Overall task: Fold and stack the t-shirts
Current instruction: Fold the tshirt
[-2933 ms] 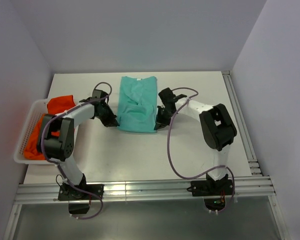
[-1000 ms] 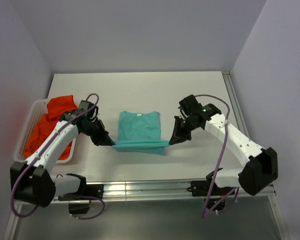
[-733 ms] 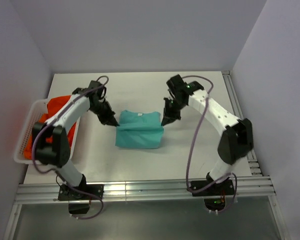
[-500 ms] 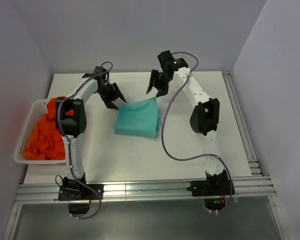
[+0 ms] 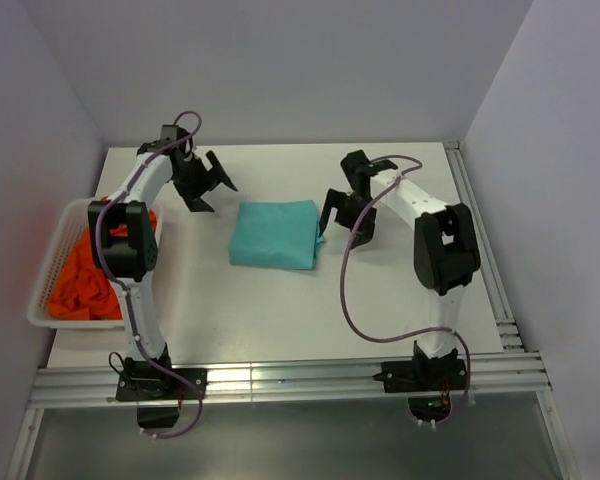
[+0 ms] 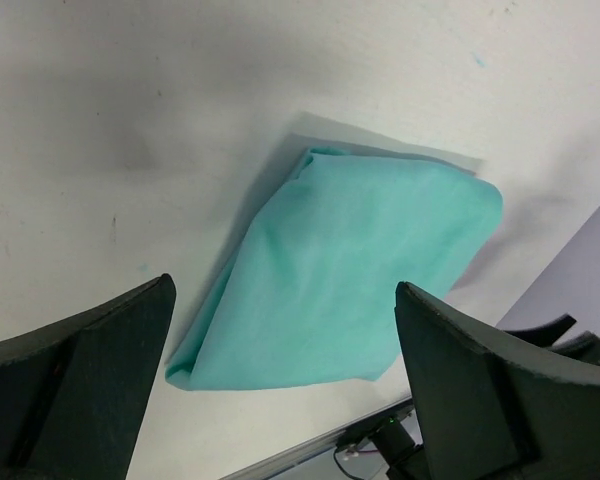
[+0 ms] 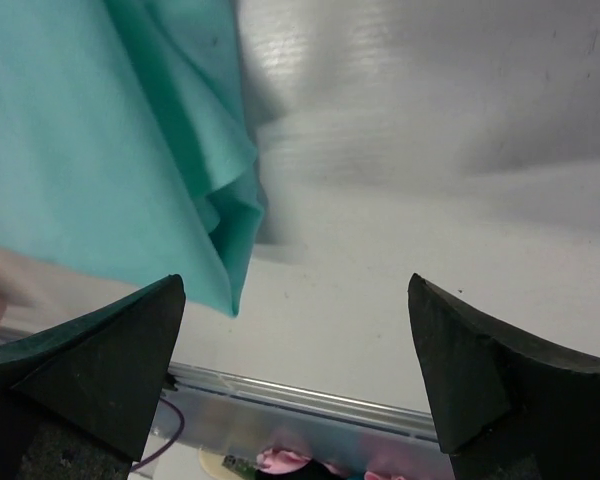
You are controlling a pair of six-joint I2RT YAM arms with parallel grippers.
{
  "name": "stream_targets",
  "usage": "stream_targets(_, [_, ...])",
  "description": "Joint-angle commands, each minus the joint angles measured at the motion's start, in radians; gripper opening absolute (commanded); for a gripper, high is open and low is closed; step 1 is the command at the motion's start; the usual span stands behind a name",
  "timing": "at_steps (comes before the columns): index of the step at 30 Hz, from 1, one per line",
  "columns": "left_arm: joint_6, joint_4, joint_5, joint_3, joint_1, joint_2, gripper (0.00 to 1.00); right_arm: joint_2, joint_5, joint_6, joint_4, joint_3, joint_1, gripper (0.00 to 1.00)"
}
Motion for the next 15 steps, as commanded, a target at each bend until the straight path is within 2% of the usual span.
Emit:
stream_targets(1, [0.035,0.021,0.003,-0.055,-0.001,-0.077,0.98,-0.118,0.003,0.011,0.125,-0.078,0.004,1.0])
stream_targets(5, [0.023,0.077,-0.008,-0.187,-0.001,-0.125,0.96,-0.133,-0.029,0.029,0.174,-0.12,0.007,1.0])
stream_targets(8, [0.008,0.107,-0.025,-0.229,-0.001,-0.157,0.95,-0.096,-0.033,0.029,0.191,-0.099,0.021,1.0])
stream_targets(15, [0.005,0.101,-0.072,-0.232,-0.001,-0.204,0.94,0.011,-0.059,0.052,0.259,-0.034,0.045,1.0])
